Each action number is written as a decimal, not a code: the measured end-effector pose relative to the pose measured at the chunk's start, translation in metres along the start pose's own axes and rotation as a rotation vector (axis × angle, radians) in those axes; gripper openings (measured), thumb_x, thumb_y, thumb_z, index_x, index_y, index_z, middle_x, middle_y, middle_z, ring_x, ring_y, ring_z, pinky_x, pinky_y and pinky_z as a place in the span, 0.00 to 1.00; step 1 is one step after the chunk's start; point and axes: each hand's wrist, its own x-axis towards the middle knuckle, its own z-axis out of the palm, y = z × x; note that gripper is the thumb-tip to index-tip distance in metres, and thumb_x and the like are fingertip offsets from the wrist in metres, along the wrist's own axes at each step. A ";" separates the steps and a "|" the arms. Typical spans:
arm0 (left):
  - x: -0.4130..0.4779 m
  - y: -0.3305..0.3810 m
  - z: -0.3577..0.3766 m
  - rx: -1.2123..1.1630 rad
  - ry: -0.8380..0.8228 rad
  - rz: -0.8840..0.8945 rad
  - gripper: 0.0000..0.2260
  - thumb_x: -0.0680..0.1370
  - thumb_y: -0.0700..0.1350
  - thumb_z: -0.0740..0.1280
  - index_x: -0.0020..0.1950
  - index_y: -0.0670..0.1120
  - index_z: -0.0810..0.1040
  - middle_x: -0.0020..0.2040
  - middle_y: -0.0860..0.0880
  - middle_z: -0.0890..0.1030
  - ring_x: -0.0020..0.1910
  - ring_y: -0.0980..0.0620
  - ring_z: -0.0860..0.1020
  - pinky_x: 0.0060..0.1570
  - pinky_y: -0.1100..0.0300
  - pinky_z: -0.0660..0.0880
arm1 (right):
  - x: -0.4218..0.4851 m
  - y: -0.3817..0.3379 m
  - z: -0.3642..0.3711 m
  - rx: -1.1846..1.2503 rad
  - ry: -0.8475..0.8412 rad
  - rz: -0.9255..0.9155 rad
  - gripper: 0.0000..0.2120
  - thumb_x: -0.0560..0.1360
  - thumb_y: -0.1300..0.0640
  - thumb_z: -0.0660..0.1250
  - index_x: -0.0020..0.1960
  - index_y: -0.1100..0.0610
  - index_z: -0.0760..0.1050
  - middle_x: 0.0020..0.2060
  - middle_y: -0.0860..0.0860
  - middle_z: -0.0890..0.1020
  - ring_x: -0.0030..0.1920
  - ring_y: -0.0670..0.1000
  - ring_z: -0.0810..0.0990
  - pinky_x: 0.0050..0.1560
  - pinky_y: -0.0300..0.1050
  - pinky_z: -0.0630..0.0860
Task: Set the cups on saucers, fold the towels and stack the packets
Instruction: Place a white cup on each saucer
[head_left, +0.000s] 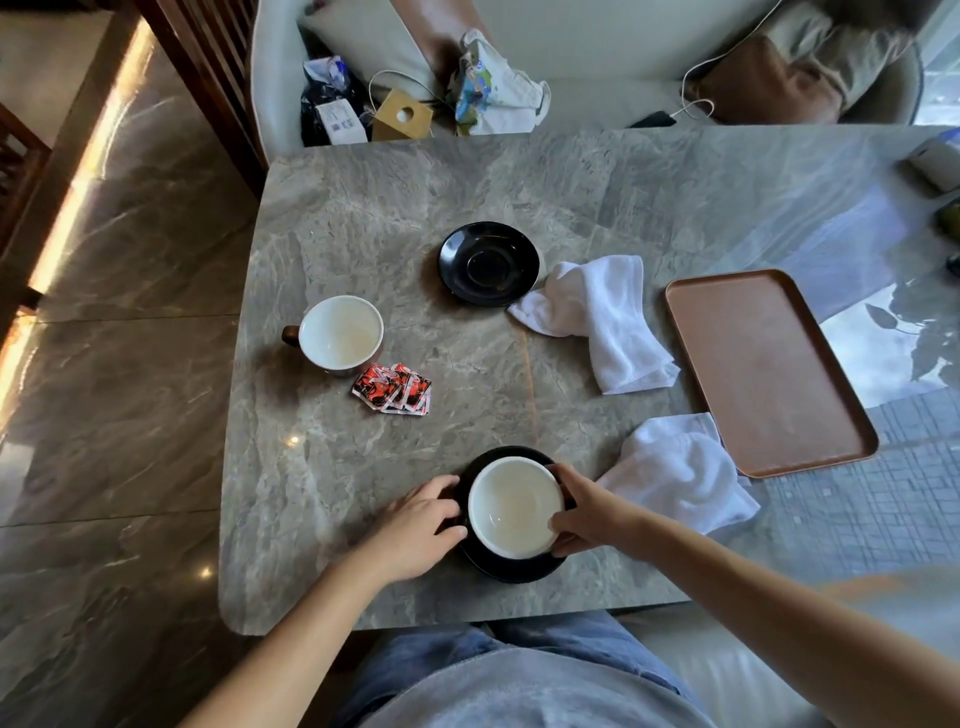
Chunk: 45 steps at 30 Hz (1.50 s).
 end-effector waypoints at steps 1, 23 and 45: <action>0.001 -0.001 0.000 0.003 -0.005 0.003 0.10 0.78 0.52 0.61 0.51 0.48 0.76 0.76 0.55 0.56 0.74 0.52 0.59 0.71 0.49 0.59 | -0.001 0.001 0.000 -0.002 0.000 -0.001 0.25 0.73 0.70 0.62 0.66 0.51 0.63 0.53 0.55 0.72 0.40 0.53 0.83 0.37 0.48 0.83; 0.003 -0.005 -0.004 -0.086 0.003 0.088 0.10 0.77 0.51 0.64 0.56 0.51 0.75 0.70 0.54 0.65 0.66 0.51 0.70 0.65 0.53 0.67 | -0.008 -0.014 -0.020 -0.251 -0.024 0.008 0.18 0.77 0.61 0.64 0.66 0.55 0.66 0.53 0.55 0.77 0.45 0.51 0.80 0.42 0.45 0.80; 0.046 -0.126 -0.175 -1.221 0.686 -0.473 0.13 0.81 0.52 0.57 0.60 0.45 0.69 0.57 0.45 0.77 0.50 0.46 0.78 0.58 0.50 0.70 | 0.131 -0.220 0.075 0.099 0.052 -0.219 0.22 0.78 0.57 0.64 0.70 0.55 0.62 0.60 0.58 0.76 0.41 0.54 0.81 0.39 0.49 0.82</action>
